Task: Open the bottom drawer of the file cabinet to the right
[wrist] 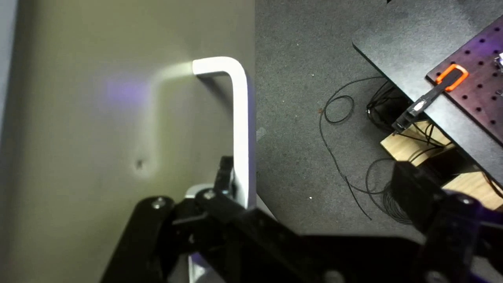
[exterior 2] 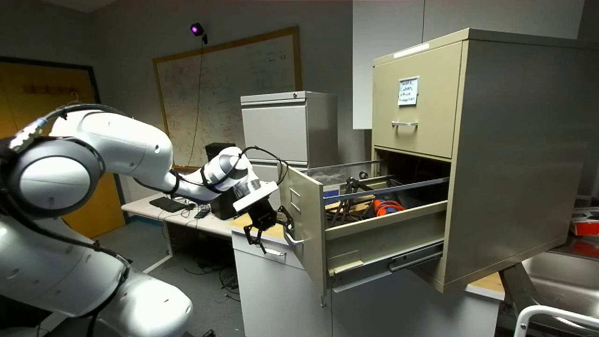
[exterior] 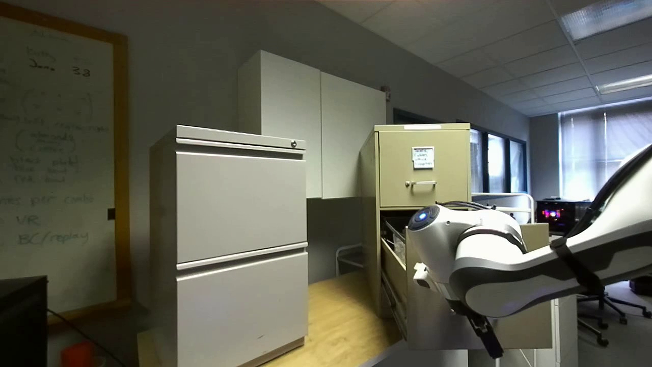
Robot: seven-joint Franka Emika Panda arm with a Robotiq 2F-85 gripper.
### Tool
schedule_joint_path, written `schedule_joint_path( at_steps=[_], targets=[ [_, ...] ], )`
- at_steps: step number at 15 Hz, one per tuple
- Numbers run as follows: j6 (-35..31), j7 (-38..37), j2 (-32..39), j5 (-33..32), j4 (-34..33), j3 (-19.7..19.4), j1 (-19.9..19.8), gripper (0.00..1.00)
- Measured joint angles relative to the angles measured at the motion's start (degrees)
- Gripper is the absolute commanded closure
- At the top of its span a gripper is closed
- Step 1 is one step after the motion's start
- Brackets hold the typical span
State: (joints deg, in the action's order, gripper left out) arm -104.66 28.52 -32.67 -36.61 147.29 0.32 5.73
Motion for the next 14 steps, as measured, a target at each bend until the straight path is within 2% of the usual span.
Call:
schedule_joint_path(
  at_steps=[7, 14],
  targets=[
    [-3.5, -6.8, -1.1, -0.8, 1.8, 0.0, -0.1, 0.00],
    [-10.1, -15.9, -3.6, -4.1, 5.7, 0.0, -0.7, 0.00]
  ],
)
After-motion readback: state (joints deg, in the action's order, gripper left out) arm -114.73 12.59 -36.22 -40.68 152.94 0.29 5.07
